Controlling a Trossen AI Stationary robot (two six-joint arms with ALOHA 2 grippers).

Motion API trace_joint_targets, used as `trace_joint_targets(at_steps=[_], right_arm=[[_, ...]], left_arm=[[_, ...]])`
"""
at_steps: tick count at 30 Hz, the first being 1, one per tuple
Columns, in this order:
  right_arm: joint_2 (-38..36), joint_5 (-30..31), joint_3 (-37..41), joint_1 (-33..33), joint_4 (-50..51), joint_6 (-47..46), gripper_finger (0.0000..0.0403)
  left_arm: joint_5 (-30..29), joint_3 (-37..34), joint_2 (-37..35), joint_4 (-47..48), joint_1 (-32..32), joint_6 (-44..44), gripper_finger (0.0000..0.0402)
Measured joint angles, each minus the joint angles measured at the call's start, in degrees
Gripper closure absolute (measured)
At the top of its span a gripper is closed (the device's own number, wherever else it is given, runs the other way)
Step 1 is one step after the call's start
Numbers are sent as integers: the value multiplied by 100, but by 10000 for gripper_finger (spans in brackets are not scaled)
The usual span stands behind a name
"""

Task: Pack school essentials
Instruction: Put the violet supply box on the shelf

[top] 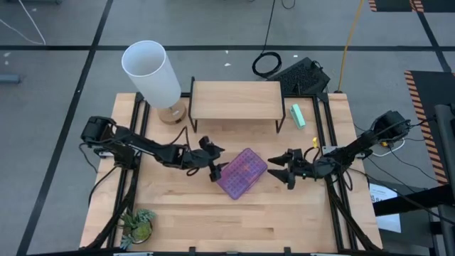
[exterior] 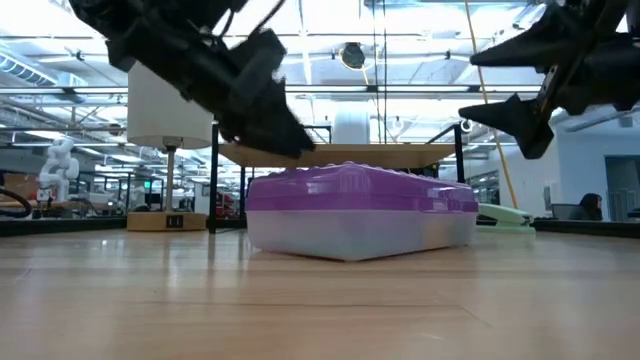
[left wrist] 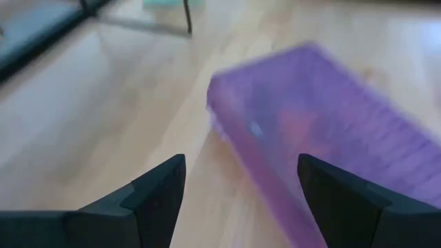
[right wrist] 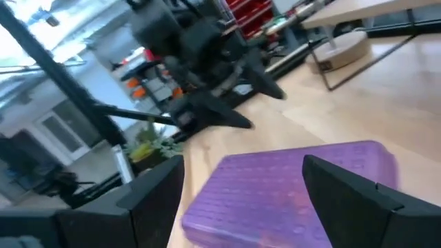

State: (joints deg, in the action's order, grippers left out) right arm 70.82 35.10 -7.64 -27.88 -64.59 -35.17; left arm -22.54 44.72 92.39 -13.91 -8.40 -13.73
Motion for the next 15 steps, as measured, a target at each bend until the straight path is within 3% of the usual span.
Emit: trace_joint_targets(at_steps=[5,15], right_arm=[[3,690,0,4,73,-189,114],[3,528,0,-68,146,-338,115]], left_arm=[[-253,1,-58,36,59,213,119],[-296,1,-58,-274,175,464,119]])
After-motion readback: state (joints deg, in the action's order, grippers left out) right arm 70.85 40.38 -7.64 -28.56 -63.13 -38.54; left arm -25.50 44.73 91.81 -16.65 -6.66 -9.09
